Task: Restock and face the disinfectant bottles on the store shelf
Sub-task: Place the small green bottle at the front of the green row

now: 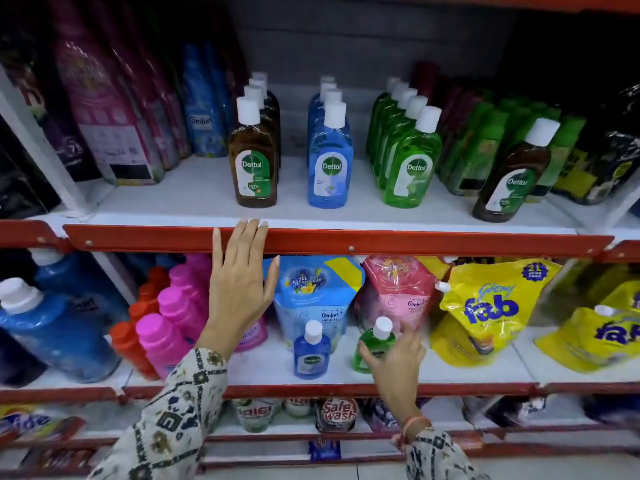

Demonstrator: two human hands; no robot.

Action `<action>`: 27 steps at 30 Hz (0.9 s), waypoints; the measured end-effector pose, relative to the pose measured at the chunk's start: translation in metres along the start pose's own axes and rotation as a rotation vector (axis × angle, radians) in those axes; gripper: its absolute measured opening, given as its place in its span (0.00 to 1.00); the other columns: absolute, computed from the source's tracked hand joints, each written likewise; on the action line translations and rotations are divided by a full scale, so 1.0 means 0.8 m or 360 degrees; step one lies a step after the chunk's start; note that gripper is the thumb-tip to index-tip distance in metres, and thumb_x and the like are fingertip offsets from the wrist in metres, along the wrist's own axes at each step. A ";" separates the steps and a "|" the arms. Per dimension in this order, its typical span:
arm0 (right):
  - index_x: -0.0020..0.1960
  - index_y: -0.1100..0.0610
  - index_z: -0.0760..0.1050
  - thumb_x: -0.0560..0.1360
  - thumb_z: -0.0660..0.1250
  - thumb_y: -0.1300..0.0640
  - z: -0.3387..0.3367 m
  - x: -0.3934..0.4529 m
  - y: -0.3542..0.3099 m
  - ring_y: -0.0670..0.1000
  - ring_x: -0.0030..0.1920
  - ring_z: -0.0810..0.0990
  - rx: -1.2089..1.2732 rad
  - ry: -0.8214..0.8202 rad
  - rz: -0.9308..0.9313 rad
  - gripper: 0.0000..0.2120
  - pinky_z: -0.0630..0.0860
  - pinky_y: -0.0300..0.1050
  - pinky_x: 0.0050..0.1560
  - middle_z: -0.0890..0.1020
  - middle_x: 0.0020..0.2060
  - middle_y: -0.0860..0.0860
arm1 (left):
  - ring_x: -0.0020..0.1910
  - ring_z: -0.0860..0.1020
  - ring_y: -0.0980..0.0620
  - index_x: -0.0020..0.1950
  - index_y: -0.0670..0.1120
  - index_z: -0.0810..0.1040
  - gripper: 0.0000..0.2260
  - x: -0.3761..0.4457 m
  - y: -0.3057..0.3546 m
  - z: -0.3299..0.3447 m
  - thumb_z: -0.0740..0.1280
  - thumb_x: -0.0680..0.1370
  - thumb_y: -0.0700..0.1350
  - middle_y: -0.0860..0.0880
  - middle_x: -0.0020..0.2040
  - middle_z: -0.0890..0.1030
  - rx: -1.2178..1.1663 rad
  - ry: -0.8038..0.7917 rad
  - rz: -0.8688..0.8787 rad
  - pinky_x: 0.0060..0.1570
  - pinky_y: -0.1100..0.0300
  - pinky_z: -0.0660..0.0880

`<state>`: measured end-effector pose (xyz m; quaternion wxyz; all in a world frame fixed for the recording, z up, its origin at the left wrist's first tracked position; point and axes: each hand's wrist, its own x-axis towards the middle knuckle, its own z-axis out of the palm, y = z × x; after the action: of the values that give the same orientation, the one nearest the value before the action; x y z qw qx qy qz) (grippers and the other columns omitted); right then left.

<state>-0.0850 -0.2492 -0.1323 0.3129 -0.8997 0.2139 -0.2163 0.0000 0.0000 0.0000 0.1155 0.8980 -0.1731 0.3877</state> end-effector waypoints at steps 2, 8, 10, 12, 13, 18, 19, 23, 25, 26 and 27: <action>0.68 0.67 0.64 0.63 0.79 0.47 0.005 -0.002 -0.003 0.64 0.61 0.71 0.0158 -0.0074 0.0257 0.43 0.68 0.56 0.62 0.73 0.59 0.62 | 0.75 0.66 0.40 0.75 0.38 0.66 0.24 0.002 0.000 0.000 0.60 0.82 0.48 0.38 0.73 0.72 -0.0029 0.0032 -0.0001 0.78 0.38 0.53; 0.64 0.64 0.70 0.63 0.80 0.49 0.019 -0.009 -0.011 0.62 0.56 0.77 0.0383 0.0013 0.0505 0.37 0.74 0.51 0.53 0.76 0.56 0.60 | 0.76 0.65 0.39 0.75 0.37 0.66 0.24 0.000 0.004 0.007 0.60 0.82 0.48 0.37 0.73 0.72 -0.0045 0.0098 0.0010 0.79 0.40 0.53; 0.62 0.63 0.72 0.62 0.81 0.49 0.017 -0.010 -0.008 0.62 0.54 0.79 0.0396 0.0063 0.0473 0.35 0.74 0.50 0.51 0.78 0.54 0.59 | 0.76 0.65 0.39 0.75 0.37 0.66 0.24 -0.001 0.003 0.007 0.60 0.82 0.48 0.37 0.73 0.71 -0.0029 0.0090 0.0009 0.79 0.41 0.53; 0.62 0.63 0.73 0.61 0.81 0.48 0.010 -0.011 -0.008 0.61 0.54 0.79 0.0413 0.0094 0.0413 0.35 0.74 0.50 0.51 0.79 0.53 0.58 | 0.76 0.64 0.39 0.76 0.37 0.65 0.25 -0.001 0.001 0.008 0.60 0.82 0.49 0.37 0.74 0.71 -0.0015 0.0076 0.0019 0.79 0.41 0.52; 0.62 0.62 0.74 0.61 0.81 0.47 0.003 -0.010 -0.009 0.60 0.53 0.79 0.0416 0.0104 0.0376 0.35 0.74 0.50 0.50 0.80 0.53 0.58 | 0.77 0.64 0.40 0.76 0.38 0.64 0.25 -0.002 0.000 0.008 0.60 0.82 0.49 0.37 0.74 0.70 -0.0003 0.0066 0.0024 0.79 0.41 0.52; 0.64 0.57 0.74 0.60 0.80 0.43 -0.051 0.010 -0.038 0.52 0.51 0.79 0.0539 0.0105 0.0178 0.38 0.78 0.48 0.52 0.78 0.51 0.50 | 0.76 0.64 0.40 0.77 0.38 0.65 0.26 0.000 -0.001 0.008 0.58 0.82 0.50 0.38 0.74 0.70 0.0011 0.0055 0.0020 0.78 0.38 0.52; 0.65 0.57 0.74 0.60 0.80 0.42 -0.066 0.016 -0.048 0.52 0.51 0.79 0.0587 0.0125 0.0121 0.39 0.79 0.48 0.53 0.78 0.51 0.49 | 0.76 0.64 0.40 0.77 0.39 0.65 0.26 0.001 -0.001 0.007 0.58 0.82 0.50 0.38 0.74 0.70 0.0020 0.0053 0.0018 0.78 0.37 0.52; 0.65 0.56 0.75 0.57 0.79 0.39 -0.131 0.044 -0.097 0.51 0.51 0.80 0.0752 0.0198 -0.0068 0.42 0.79 0.47 0.54 0.80 0.51 0.50 | 0.77 0.64 0.42 0.77 0.40 0.64 0.26 0.001 -0.005 0.005 0.58 0.82 0.51 0.40 0.76 0.69 0.0056 0.0053 0.0039 0.77 0.35 0.53; 0.66 0.55 0.75 0.57 0.81 0.41 -0.163 0.061 -0.121 0.44 0.50 0.80 0.0800 0.0248 -0.0170 0.41 0.78 0.42 0.53 0.80 0.49 0.48 | 0.78 0.63 0.43 0.78 0.41 0.64 0.26 0.002 -0.007 0.006 0.57 0.82 0.52 0.41 0.77 0.68 0.0074 0.0030 0.0031 0.77 0.35 0.54; 0.66 0.55 0.75 0.57 0.81 0.40 -0.179 0.071 -0.134 0.40 0.49 0.80 0.0819 0.0277 -0.0226 0.41 0.78 0.37 0.52 0.80 0.48 0.46 | 0.78 0.62 0.43 0.78 0.42 0.63 0.27 0.004 -0.008 0.006 0.56 0.82 0.53 0.41 0.77 0.67 0.0079 0.0011 0.0022 0.76 0.34 0.55; 0.65 0.55 0.76 0.57 0.80 0.39 -0.192 0.081 -0.146 0.38 0.48 0.80 0.0851 0.0301 -0.0270 0.41 0.78 0.33 0.50 0.80 0.48 0.45 | 0.79 0.61 0.43 0.78 0.43 0.63 0.26 0.007 -0.008 0.007 0.56 0.82 0.53 0.41 0.78 0.66 0.0081 -0.0003 0.0013 0.76 0.35 0.55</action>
<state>-0.0834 -0.2719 0.0695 0.4983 -0.7759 0.1016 -0.3733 0.0096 0.0031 -0.0001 0.0909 0.9003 -0.1669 0.3916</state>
